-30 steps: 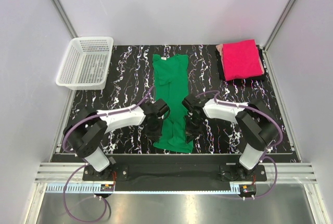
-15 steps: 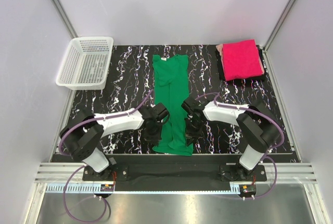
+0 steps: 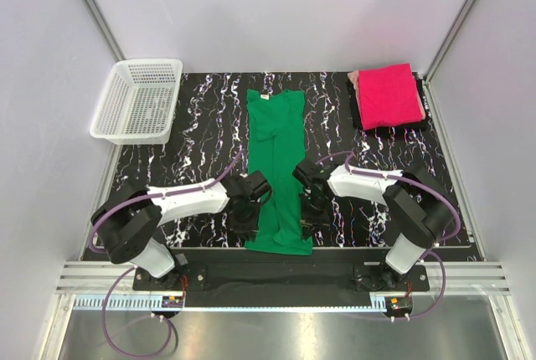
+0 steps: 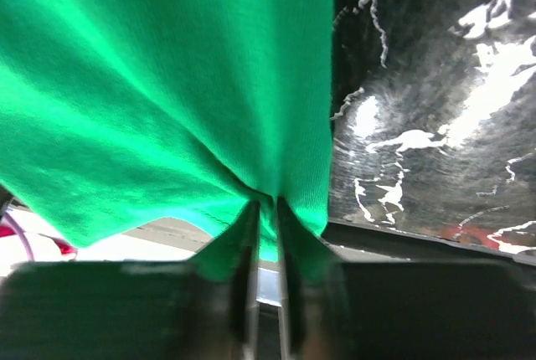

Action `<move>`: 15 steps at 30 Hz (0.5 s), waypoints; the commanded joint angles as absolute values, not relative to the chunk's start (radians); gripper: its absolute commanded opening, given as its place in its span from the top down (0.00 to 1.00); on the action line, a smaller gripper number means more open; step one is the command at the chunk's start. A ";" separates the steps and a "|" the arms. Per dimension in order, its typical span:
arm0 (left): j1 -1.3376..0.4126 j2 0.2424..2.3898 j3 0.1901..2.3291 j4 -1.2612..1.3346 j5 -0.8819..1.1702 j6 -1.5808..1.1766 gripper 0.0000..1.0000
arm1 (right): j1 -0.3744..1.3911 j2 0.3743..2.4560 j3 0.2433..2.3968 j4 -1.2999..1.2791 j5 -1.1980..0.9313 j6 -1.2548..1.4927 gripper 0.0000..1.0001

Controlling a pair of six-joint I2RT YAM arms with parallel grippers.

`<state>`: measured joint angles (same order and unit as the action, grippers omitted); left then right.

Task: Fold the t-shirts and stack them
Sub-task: Fold the tshirt

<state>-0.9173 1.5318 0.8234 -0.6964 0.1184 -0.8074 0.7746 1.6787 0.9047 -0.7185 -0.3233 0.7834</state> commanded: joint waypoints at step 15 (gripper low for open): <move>-0.922 1.172 1.106 -1.021 -0.285 -0.868 0.38 | 0.801 1.257 1.215 -1.037 0.127 0.765 0.29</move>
<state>-0.9176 1.2633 1.0340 -0.9176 -0.1139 -0.8391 0.7826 1.4834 1.1866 -0.9661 -0.0727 0.7532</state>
